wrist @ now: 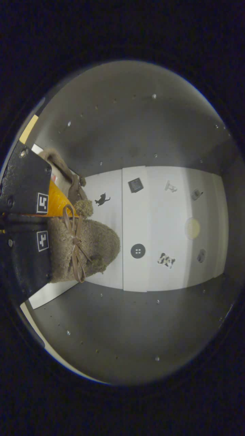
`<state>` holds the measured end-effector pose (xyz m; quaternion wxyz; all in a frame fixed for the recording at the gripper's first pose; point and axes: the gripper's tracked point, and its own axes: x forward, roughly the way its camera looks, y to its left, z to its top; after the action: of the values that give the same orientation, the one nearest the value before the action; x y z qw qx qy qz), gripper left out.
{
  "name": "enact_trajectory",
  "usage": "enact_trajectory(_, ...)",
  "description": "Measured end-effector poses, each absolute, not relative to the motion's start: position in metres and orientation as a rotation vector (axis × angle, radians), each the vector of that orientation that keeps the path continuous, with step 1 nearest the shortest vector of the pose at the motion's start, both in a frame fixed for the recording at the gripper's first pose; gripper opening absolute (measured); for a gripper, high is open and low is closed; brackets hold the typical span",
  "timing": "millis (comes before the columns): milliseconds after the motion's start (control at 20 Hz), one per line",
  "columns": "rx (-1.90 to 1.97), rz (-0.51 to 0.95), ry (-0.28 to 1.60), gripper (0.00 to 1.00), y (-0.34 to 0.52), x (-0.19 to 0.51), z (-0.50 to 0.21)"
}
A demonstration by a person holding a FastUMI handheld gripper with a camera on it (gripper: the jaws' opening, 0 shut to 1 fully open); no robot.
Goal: Open the shoe cabinet door, grab the shoes and put them into the shoe cabinet, then close the shoe cabinet door.
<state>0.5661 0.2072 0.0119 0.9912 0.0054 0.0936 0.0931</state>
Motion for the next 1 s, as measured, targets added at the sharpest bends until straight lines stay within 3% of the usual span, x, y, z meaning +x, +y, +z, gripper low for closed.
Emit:
enact_trajectory(300,0.007,0.162,0.310,0.06,0.206,0.612,-0.029)
enact_trajectory(750,0.057,0.133,0.494,0.09,0.206,0.624,-0.054)
enact_trajectory(800,0.067,0.132,0.505,0.11,0.207,0.623,-0.055)
enact_trajectory(1000,0.093,0.179,0.492,0.40,0.219,0.606,-0.045)
